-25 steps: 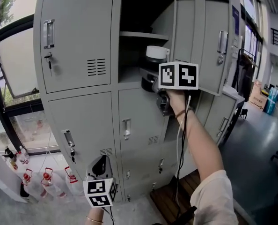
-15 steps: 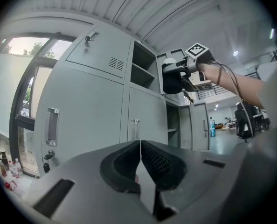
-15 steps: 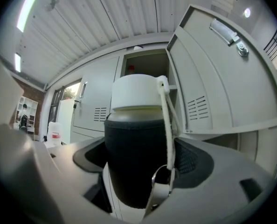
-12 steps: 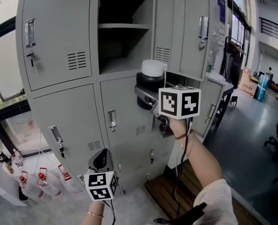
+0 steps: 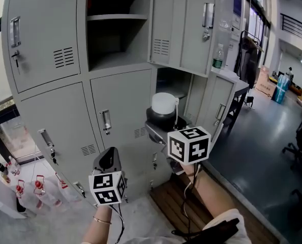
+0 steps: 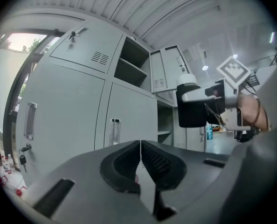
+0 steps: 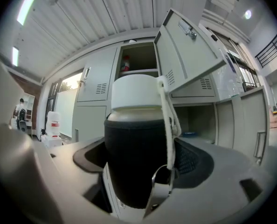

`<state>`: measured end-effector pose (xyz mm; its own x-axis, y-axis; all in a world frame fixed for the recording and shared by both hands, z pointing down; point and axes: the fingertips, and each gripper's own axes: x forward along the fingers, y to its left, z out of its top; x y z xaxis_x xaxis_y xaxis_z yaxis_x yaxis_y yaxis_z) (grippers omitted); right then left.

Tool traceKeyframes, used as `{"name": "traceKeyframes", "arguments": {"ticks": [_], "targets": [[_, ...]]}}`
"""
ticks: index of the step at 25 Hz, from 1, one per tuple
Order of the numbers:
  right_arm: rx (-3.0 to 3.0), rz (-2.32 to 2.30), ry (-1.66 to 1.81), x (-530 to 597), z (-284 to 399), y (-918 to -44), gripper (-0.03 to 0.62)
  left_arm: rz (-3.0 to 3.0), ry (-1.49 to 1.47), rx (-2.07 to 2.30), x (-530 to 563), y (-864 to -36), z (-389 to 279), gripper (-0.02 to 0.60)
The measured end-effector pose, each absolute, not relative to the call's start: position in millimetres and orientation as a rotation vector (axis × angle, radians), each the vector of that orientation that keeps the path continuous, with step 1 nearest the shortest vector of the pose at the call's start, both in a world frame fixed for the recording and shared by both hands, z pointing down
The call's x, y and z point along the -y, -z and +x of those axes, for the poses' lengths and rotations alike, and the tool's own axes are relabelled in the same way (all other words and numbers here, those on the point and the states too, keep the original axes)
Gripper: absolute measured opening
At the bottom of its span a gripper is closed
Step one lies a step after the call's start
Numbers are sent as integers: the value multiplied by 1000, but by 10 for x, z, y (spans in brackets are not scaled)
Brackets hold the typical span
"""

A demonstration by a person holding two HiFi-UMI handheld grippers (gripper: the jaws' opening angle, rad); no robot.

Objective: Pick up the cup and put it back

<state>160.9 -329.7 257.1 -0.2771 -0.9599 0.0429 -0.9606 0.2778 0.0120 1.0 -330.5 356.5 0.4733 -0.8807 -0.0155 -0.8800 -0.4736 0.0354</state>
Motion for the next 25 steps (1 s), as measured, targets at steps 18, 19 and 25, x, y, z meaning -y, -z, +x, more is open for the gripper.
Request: {"name": "traceKeyframes", "arguments": {"ticks": [18, 19, 25], "targets": [[2335, 1979, -122, 2973, 2353, -3643, 399, 2661, 23, 1586, 3489, -3805, 572, 12], [2334, 1980, -130, 2971, 2359, -3671, 399, 2661, 18, 1584, 3492, -3818, 581, 12], [2343, 1971, -148, 3002, 2333, -3746, 399, 2656, 12, 1583, 3545, -3851, 588, 11]]}}
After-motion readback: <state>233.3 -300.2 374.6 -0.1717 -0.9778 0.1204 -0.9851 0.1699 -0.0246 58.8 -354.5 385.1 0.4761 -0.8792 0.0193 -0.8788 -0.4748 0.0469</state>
